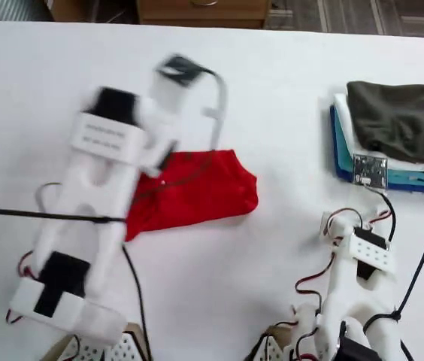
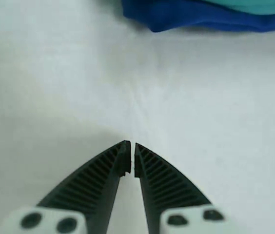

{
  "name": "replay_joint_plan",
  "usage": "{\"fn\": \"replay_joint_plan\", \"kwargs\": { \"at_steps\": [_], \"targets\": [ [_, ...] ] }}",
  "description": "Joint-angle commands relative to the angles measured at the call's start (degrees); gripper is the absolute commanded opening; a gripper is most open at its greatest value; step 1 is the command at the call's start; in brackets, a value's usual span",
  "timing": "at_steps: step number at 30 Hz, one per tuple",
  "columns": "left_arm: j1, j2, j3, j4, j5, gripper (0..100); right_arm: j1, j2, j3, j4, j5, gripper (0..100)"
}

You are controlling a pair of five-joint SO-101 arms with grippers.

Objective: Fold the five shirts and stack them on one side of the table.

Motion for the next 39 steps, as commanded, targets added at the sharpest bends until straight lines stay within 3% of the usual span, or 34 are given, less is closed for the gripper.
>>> {"fn": "replay_joint_plan", "kwargs": {
  "at_steps": [1, 7, 16, 27, 32, 39],
  "targets": [
    [4.8, 2.8, -0.7, -6.3, 0.7, 3, 0.5, -1.9, -0.7, -0.7, -0.4, 2.2],
    [8.0, 13.1, -3.3, -12.6, 1.2, 3, 0.2, -1.9, -0.7, -0.8, -0.4, 2.2],
    [12.8, 21.5, -17.0, -10.3, 2.8, 3, 0.1, -1.9, -0.7, -0.8, -0.4, 2.2],
    [13.3, 26.0, -19.5, -9.7, 2.8, 3, 0.1, -1.9, -0.7, -0.8, -0.4, 2.2],
    [13.0, 25.9, -26.2, -4.1, 2.3, 22, 0.1, -1.9, -0.7, -0.8, -0.4, 2.2],
    [7.1, 25.9, -44.2, 7.1, -2.9, 16, 0.1, -1.9, -0.7, -0.8, -0.4, 2.2]
  ]
}}
